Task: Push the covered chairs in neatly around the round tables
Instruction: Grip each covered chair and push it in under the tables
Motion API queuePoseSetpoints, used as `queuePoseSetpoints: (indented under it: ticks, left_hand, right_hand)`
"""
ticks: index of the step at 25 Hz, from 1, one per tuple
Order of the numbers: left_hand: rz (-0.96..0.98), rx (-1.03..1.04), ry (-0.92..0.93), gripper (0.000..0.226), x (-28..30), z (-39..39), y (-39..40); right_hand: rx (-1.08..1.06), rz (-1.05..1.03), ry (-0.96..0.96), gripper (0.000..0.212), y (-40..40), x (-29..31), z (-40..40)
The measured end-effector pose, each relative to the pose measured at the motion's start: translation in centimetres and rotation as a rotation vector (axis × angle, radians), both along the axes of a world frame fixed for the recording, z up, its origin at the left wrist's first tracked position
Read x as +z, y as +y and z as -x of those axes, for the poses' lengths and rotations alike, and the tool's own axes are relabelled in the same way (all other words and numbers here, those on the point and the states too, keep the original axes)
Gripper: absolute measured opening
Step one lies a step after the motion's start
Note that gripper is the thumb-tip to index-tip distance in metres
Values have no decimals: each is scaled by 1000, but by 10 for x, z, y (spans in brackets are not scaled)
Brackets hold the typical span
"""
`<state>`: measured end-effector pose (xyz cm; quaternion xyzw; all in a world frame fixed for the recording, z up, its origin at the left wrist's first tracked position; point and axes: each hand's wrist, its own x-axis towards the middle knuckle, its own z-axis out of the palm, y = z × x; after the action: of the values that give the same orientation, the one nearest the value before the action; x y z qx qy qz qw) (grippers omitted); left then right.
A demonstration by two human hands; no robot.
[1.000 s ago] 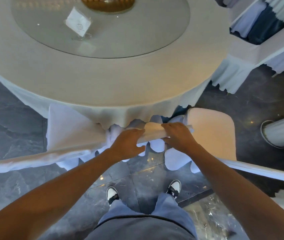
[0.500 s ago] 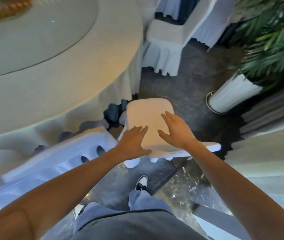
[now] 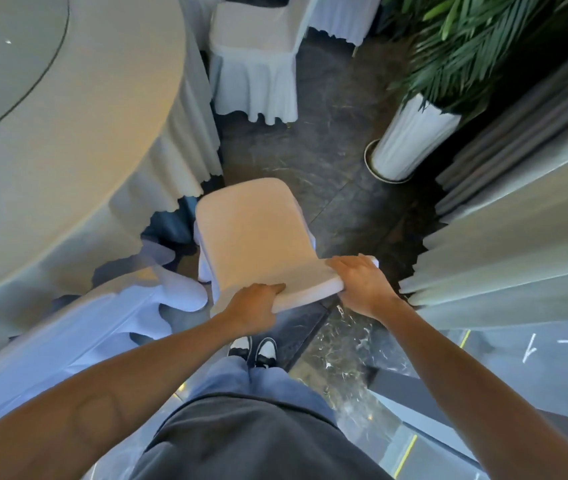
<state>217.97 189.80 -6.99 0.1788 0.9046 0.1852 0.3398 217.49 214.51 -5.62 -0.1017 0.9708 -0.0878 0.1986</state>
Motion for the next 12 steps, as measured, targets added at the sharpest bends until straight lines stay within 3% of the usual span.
queuePoseSetpoints:
  ticks: [3, 7, 12]
  left_hand:
    - [-45, 107, 8, 59, 10, 4, 2]
    - [-2, 176, 67, 61, 25, 42, -9]
    - [28, 202, 123, 62, 32, 87, -46]
  right_hand:
    - [-79, -143, -23, 49, -2, -2, 20]
    - [-91, -187, 41, 27, -15, 0, 62]
    - [-7, -240, -14, 10, -56, 6, 114]
